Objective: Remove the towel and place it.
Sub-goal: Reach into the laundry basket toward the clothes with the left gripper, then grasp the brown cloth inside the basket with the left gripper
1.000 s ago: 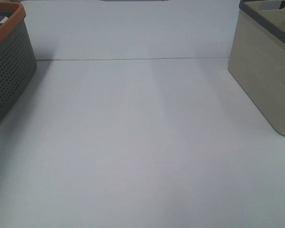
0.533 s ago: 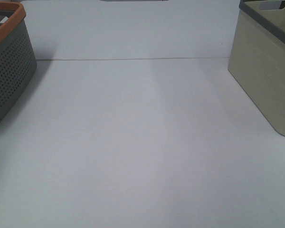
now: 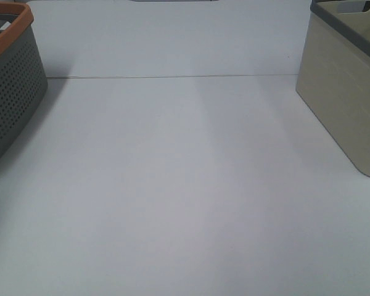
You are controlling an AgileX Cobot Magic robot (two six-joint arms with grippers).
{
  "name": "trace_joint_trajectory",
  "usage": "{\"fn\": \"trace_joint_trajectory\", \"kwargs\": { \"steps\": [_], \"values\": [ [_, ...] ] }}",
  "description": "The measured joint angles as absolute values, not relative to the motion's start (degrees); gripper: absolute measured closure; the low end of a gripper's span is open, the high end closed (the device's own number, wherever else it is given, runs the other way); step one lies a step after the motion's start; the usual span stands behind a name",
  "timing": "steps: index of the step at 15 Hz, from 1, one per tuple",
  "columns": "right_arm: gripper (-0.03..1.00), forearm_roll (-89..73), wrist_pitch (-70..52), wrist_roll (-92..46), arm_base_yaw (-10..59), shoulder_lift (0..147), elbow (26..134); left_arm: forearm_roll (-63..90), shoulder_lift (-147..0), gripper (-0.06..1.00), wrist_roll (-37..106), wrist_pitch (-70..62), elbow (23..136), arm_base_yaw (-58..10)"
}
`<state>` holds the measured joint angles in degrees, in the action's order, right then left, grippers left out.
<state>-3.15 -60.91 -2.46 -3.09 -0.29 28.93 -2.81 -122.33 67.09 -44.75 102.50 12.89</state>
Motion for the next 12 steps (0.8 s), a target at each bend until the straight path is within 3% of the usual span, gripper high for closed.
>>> {"fn": "trace_joint_trajectory", "kwargs": {
  "steps": [8, 12],
  "values": [
    [0.34, -3.2, -60.9, -2.5, -3.1, -0.3, 28.9, -3.8, -123.8, 0.12, 69.8, -45.8, 102.5, 10.6],
    [0.34, -3.2, -60.8, -2.5, -3.1, -0.3, 28.9, -3.8, -123.8, 0.31, 69.7, -45.9, 102.5, 10.6]
  ]
}}
